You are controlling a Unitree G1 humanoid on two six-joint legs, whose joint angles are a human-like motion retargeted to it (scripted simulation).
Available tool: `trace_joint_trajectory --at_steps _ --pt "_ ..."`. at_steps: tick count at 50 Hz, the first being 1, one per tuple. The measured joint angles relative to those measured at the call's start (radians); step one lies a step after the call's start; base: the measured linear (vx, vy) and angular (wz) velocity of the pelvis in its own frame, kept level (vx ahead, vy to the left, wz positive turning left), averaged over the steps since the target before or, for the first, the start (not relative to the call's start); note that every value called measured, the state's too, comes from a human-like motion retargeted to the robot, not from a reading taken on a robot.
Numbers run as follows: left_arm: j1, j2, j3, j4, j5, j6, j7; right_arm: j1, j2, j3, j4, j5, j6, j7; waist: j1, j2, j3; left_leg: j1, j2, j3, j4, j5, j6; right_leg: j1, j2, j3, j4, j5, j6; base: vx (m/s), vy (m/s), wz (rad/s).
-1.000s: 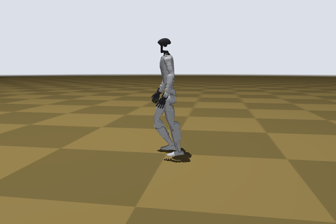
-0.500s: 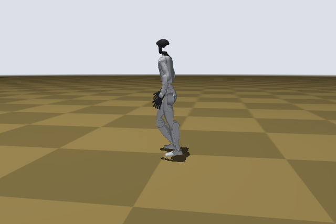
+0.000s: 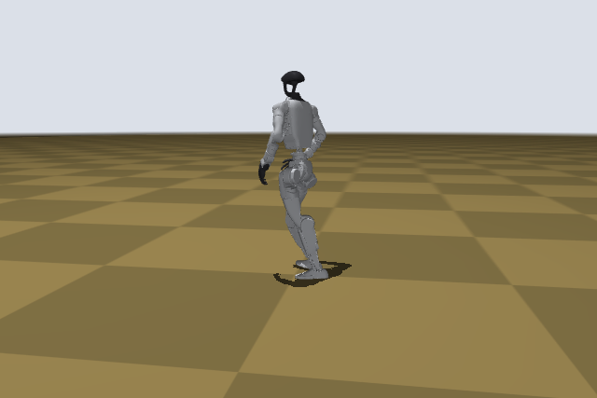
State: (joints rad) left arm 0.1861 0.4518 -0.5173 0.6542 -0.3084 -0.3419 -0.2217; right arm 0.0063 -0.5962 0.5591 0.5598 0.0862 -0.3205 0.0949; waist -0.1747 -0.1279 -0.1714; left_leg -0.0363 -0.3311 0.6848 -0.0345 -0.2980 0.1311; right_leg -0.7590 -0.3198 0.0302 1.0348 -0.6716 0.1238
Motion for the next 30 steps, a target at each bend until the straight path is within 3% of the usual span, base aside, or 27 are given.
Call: trace_joint_trajectory --at_steps 5,7,13,18,20,23,25,27,28,30 --pt "-0.007 0.067 0.038 -0.227 0.007 -0.055 0.014 -0.017 -0.046 -0.048 -0.189 -0.037 -0.037 -0.025 -0.039 0.020 0.002 0.018 -0.004 0.047 0.003 -0.046 -0.011 -0.038 0.027 0.023 0.057 0.004 0.029 0.11 -0.03 -1.03" --pt "-0.016 0.088 0.064 -0.331 0.004 -0.082 0.032 -0.014 -0.066 -0.078 -0.276 -0.050 -0.058 -0.043 -0.063 0.025 0.001 0.033 -0.008 0.084 0.000 -0.050 -0.025 -0.068 -0.005 0.010 0.112 0.029 0.032 0.12 -0.04 -1.17" --pt "-0.067 0.172 0.211 -0.727 0.012 -0.158 0.139 0.018 -0.131 -0.243 -0.635 -0.104 -0.121 -0.137 -0.131 0.079 0.011 0.074 -0.014 0.167 0.004 -0.127 -0.040 -0.193 -0.138 -0.086 0.295 0.064 -0.003 0.17 -0.04 -1.22" --pt "-0.152 0.222 0.309 -0.980 0.045 -0.203 0.230 0.011 -0.147 -0.382 -0.894 -0.155 -0.158 -0.236 -0.165 0.131 0.003 0.126 -0.035 0.224 0.001 -0.173 -0.051 -0.283 -0.232 -0.152 0.314 0.065 -0.024 0.25 -0.10 -1.35" --pt "-0.191 0.248 0.333 -1.060 0.054 -0.209 0.268 -0.008 -0.148 -0.423 -0.993 -0.177 -0.165 -0.279 -0.159 0.156 0.004 0.153 -0.048 0.232 0.003 -0.191 -0.038 -0.296 -0.245 -0.183 0.297 0.053 -0.042 0.35 -0.12 -1.74" --pt "-0.223 0.274 0.341 -1.125 0.056 -0.208 0.316 -0.064 -0.153 -0.426 -1.094 -0.204 -0.176 -0.329 -0.117 0.169 0.006 0.226 -0.041 0.135 0.058 -0.119 -0.044 -0.267 -0.203 -0.167 0.297 0.013 -0.081 0.50 -0.20 -2.70" --pt "-0.231 0.281 0.341 -1.153 0.048 -0.192 0.340 -0.127 -0.157 -0.393 -1.135 -0.229 -0.175 -0.357 -0.091 0.147 0.076 0.205 0.065 0.020 0.412 -0.239 0.000 -0.154 -0.153 -0.122 0.314 -0.041 -0.102 0.50 -0.20 -3.08" --pt "-0.231 0.282 0.351 -1.171 0.043 -0.178 0.349 -0.207 -0.145 -0.345 -1.155 -0.246 -0.170 -0.362 -0.070 0.165 0.131 0.042 0.286 -0.066 1.005 -0.289 0.030 -0.056 -0.078 -0.128 0.336 -0.084 -0.132 0.31 -0.19 -2.57" --pt "-0.237 0.285 0.374 -1.186 0.045 -0.166 0.354 -0.274 -0.131 -0.313 -1.158 -0.257 -0.160 -0.365 -0.049 0.235 0.163 -0.098 0.468 -0.148 1.333 -0.271 0.026 -0.014 0.023 -0.194 0.326 -0.090 -0.168 0.23 -0.18 -2.75" --pt "-0.250 0.271 0.424 -1.220 0.064 -0.152 0.369 -0.404 -0.114 -0.259 -1.164 -0.279 -0.140 -0.372 0.030 0.319 0.194 -0.333 0.650 -0.316 1.738 -0.164 0.017 0.030 0.191 -0.225 0.276 -0.068 -0.211 0.24 -0.09 -3.11"
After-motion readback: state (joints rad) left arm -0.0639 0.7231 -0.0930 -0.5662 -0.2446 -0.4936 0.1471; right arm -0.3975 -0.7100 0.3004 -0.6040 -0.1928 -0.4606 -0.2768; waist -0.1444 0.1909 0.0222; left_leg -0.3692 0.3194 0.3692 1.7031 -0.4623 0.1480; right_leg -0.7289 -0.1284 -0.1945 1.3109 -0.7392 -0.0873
